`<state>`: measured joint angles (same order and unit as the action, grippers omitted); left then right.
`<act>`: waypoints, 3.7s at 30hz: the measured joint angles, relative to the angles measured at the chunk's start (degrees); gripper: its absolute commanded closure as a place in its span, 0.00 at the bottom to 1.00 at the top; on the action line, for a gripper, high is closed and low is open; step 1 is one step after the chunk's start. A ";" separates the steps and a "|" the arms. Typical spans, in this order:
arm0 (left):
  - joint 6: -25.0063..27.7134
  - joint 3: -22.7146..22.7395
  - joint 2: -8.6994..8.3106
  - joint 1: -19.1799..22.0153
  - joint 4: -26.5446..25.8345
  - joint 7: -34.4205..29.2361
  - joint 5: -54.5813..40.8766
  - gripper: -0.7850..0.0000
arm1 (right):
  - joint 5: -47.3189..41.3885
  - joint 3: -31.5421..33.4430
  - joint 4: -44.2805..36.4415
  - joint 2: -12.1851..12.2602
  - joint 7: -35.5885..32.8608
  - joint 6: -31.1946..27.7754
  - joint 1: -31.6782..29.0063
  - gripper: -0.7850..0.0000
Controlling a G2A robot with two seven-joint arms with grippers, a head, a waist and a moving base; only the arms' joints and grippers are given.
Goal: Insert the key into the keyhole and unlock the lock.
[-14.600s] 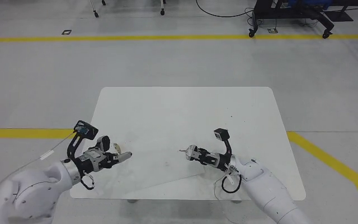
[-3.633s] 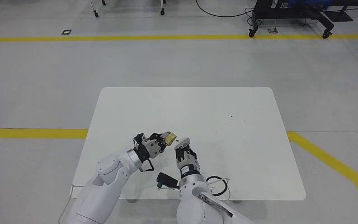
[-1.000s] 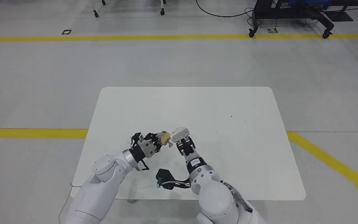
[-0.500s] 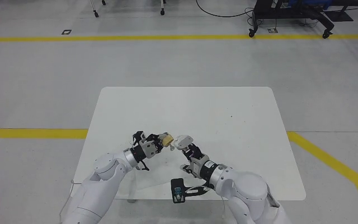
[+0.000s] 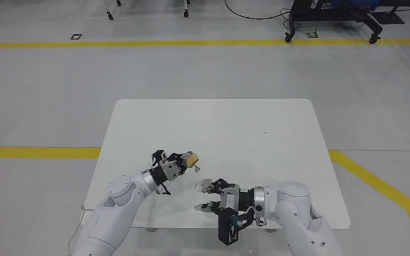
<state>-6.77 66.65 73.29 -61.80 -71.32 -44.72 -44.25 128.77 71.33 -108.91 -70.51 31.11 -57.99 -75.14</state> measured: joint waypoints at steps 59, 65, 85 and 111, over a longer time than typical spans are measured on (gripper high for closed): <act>5.98 -0.64 -1.78 -1.55 -4.85 -9.30 11.95 1.00 | -36.66 -13.45 8.47 11.17 -28.55 0.02 14.14 1.00; 6.45 -1.02 -1.89 -1.43 -4.93 -10.16 12.80 1.00 | -37.44 -13.49 8.79 11.19 -28.92 0.17 14.32 1.00; 3.67 0.01 -1.61 -1.13 -2.96 -5.85 6.95 1.00 | -35.62 -12.51 6.17 11.61 -24.54 4.02 12.84 0.00; 8.48 1.14 -1.58 -3.98 -6.55 6.15 12.29 1.00 | -24.27 -19.75 1.58 9.18 -42.04 23.08 12.75 0.75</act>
<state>1.71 67.80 71.71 -65.77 -77.87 -38.57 -31.96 104.50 51.58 -107.33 -61.33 -10.93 -34.91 -62.39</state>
